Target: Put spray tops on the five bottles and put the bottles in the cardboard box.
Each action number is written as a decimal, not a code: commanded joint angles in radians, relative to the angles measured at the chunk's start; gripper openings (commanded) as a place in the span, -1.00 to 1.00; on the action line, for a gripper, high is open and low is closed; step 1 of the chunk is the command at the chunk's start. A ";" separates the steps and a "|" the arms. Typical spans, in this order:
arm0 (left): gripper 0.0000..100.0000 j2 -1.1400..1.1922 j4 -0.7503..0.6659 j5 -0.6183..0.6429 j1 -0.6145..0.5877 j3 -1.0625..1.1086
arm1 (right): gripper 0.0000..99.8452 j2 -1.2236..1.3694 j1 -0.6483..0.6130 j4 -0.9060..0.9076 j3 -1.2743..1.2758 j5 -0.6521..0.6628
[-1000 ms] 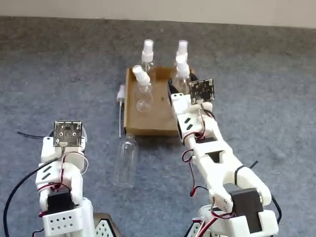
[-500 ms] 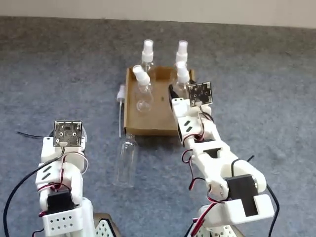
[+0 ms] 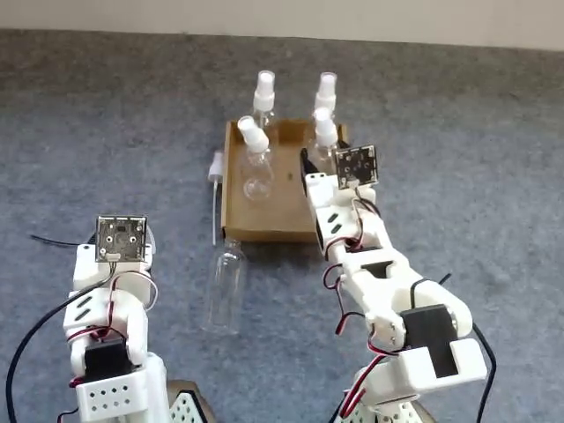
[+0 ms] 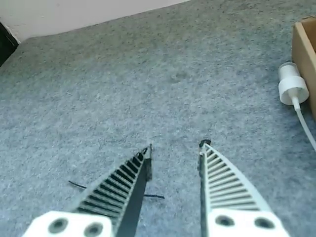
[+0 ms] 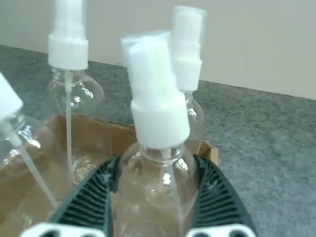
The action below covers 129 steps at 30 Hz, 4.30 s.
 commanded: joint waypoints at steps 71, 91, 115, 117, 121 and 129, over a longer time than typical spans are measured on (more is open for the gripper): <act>-0.70 -0.007 -0.017 0.011 -0.082 0.012 | -0.29 -0.527 -0.519 1.819 -0.674 -0.287; -0.70 -0.007 -0.020 0.011 -0.134 0.019 | -0.29 -0.116 -0.792 1.678 -0.625 -0.402; -0.70 -0.007 -0.017 0.012 -0.133 0.019 | -0.99 -0.079 -0.928 1.880 -0.578 -0.316; -0.70 -0.007 -0.017 0.012 -0.133 0.019 | -0.99 -0.133 -0.924 1.997 -0.654 -0.169; -0.70 -0.005 -0.017 0.012 -0.131 0.019 | -0.99 -0.272 -0.803 2.232 -0.753 0.118; -0.70 -0.001 0.063 0.012 -0.105 -0.045 | -0.99 -0.581 -0.265 2.451 -0.779 0.324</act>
